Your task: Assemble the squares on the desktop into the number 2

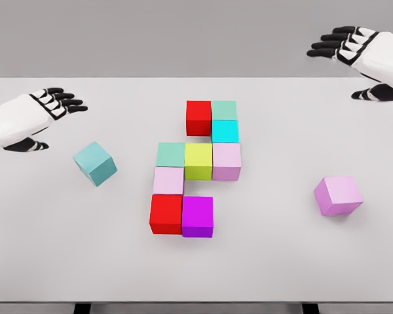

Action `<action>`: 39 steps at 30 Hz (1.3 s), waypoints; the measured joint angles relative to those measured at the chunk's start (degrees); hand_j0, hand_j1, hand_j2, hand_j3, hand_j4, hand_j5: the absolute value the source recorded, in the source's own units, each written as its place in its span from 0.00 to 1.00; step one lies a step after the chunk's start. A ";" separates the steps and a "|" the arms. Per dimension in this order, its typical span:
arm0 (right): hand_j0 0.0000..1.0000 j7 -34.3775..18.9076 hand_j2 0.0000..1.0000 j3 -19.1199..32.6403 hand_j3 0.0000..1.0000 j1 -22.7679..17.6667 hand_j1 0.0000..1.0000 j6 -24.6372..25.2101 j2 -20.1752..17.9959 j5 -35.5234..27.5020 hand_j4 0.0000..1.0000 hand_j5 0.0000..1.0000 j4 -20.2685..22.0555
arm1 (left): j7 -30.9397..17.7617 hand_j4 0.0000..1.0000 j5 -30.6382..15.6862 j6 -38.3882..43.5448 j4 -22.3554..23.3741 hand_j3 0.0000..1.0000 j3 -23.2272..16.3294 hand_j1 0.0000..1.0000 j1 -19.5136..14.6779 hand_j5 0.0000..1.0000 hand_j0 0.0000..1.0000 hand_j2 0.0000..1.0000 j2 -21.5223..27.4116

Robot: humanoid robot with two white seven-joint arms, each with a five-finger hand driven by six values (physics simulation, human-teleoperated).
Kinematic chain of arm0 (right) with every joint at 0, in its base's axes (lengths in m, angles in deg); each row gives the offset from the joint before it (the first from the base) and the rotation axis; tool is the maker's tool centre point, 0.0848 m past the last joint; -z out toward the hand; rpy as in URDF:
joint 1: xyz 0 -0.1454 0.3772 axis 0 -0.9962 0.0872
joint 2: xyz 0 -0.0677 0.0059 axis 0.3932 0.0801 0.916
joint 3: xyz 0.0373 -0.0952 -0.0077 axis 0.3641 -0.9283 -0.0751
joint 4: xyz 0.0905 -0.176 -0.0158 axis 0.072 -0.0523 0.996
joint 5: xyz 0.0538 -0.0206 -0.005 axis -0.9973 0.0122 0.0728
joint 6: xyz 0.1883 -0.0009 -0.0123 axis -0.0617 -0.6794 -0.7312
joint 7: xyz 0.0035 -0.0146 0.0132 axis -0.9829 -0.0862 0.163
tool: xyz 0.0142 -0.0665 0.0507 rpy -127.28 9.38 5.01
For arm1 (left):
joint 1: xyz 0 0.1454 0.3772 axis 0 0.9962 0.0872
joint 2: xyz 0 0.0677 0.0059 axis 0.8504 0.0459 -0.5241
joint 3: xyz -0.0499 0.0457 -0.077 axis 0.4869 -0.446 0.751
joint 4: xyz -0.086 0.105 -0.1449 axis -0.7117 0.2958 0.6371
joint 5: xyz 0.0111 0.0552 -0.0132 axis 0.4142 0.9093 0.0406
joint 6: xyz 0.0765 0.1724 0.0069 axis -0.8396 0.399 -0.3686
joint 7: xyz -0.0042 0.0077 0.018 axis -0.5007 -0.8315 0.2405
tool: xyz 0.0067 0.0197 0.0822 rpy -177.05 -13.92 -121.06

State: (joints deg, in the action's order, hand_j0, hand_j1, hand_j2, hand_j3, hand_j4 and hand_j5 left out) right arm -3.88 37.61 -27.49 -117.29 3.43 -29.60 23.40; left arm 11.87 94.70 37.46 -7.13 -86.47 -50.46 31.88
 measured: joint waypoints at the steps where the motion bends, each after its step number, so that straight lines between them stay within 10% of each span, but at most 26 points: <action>1: 1.00 -0.11 1.00 -3.28 1.00 2.47 1.00 -0.01 -1.66 0.92 1.00 1.00 -0.65 | -0.01 1.00 0.08 0.00 -0.04 1.00 -0.39 1.00 -0.01 1.00 1.00 1.00 0.68; 16: 1.00 -4.73 1.00 -21.74 1.00 5.18 1.00 -0.09 -8.52 19.36 1.00 1.00 1.83 | 0.11 1.00 -0.26 0.01 1.22 1.00 -11.22 1.00 -6.78 1.00 1.00 1.00 3.57; 25: 1.00 -5.52 1.00 -34.62 1.00 14.60 1.00 -0.05 -9.48 20.31 1.00 1.00 4.23 | 0.46 1.00 -1.91 0.00 3.14 1.00 -20.17 1.00 -12.84 1.00 1.00 1.00 3.61; 39: 1.00 -5.63 1.00 -40.09 1.00 14.60 1.00 -0.06 -9.53 20.42 1.00 1.00 5.75 | 0.70 1.00 -9.12 0.00 5.67 1.00 -30.12 1.00 -17.58 1.00 1.00 1.00 3.85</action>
State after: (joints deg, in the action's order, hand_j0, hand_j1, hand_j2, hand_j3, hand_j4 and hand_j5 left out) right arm -9.51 -2.48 -12.88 -117.35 -6.09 -9.18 29.15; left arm 12.57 85.58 37.46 -1.45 -116.59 -68.04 35.73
